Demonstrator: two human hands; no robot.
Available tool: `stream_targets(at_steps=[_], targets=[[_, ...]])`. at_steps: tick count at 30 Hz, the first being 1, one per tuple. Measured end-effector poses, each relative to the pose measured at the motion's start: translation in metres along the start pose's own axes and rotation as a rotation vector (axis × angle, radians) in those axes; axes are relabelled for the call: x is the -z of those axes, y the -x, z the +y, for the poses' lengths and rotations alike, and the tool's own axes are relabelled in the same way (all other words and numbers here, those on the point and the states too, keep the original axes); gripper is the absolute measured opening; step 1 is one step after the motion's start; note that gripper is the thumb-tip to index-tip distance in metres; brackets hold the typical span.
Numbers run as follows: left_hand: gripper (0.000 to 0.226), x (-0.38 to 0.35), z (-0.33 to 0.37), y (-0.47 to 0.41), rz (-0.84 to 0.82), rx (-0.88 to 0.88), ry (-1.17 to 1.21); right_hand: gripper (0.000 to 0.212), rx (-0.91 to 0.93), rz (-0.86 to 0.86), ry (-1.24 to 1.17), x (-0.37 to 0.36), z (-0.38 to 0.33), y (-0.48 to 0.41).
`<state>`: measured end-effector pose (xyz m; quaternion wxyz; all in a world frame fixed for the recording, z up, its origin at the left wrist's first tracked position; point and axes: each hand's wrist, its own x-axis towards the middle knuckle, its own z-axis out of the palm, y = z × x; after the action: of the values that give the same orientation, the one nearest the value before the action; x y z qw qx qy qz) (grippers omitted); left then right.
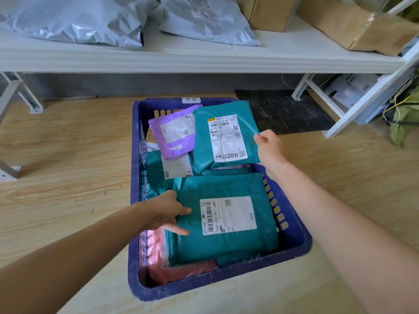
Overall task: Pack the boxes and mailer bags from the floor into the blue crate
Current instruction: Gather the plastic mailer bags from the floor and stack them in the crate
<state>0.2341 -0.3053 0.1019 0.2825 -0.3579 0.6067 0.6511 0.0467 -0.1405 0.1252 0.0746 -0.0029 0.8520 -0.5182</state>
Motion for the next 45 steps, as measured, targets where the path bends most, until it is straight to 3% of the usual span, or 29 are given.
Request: stream_targets(at_steps=[4, 5, 6, 9, 11, 13, 15, 19, 24, 27, 29, 30, 38, 41, 45], targets=[[0.008, -0.01, 0.002, 0.005, -0.042, 0.056, -0.022, 0.015, 0.011, 0.001, 0.003, 0.001, 0.001, -0.004], [0.011, -0.016, -0.001, 0.006, -0.017, 0.045, -0.157, 0.015, 0.008, 0.0, 0.003, 0.0, 0.002, -0.005], [0.022, -0.018, -0.003, 0.005, 0.031, 0.004, -0.435, 0.015, 0.0, -0.001, 0.003, -0.001, 0.003, -0.005], [0.048, -0.017, 0.0, 0.011, 0.387, -0.244, -1.466, 0.015, -0.027, -0.006, 0.005, -0.003, 0.003, -0.008], [0.051, -0.017, 0.003, 0.01, 0.509, -0.547, -1.673, 0.015, -0.05, -0.005, -0.014, -0.003, 0.002, -0.01], [0.058, -0.026, 0.002, 0.005, 0.354, -0.742, -1.73, 0.015, -0.079, -0.008, -0.031, -0.006, 0.001, -0.013], [0.067, -0.037, -0.001, -0.012, 0.224, -0.702, -1.707, 0.016, -0.098, -0.017, -0.04, -0.01, 0.002, -0.015], [0.077, -0.042, 0.001, -0.05, 0.184, -0.546, -1.527, 0.018, -0.135, -0.039, -0.077, -0.02, 0.006, -0.019], [0.068, -0.029, 0.001, -0.057, 0.102, -0.528, -1.531, 0.022, -0.187, -0.058, -0.094, -0.034, 0.016, -0.022], [0.058, -0.014, 0.011, -0.053, 0.362, -0.572, -1.478, 0.021, -0.206, -0.077, -0.124, -0.036, 0.02, -0.026], [0.055, 0.0, 0.016, -0.055, 0.515, -0.446, -1.38, 0.02, -0.212, -0.089, -0.148, -0.035, 0.022, -0.028], [0.054, 0.006, 0.016, -0.058, 0.501, -0.394, -1.309, 0.02, -0.21, -0.089, -0.156, -0.035, 0.022, -0.028], [0.034, 0.014, 0.011, -0.054, 0.16, -0.383, -1.078, 0.018, -0.205, -0.094, -0.2, -0.034, 0.021, -0.031], [0.059, 0.022, 0.019, -0.045, 0.011, -0.31, -0.876, 0.017, -0.197, -0.084, -0.213, -0.032, 0.019, -0.031], [0.057, 0.011, 0.014, -0.037, -0.115, -0.353, -0.98, 0.018, -0.193, -0.072, -0.214, -0.029, 0.015, -0.027]])
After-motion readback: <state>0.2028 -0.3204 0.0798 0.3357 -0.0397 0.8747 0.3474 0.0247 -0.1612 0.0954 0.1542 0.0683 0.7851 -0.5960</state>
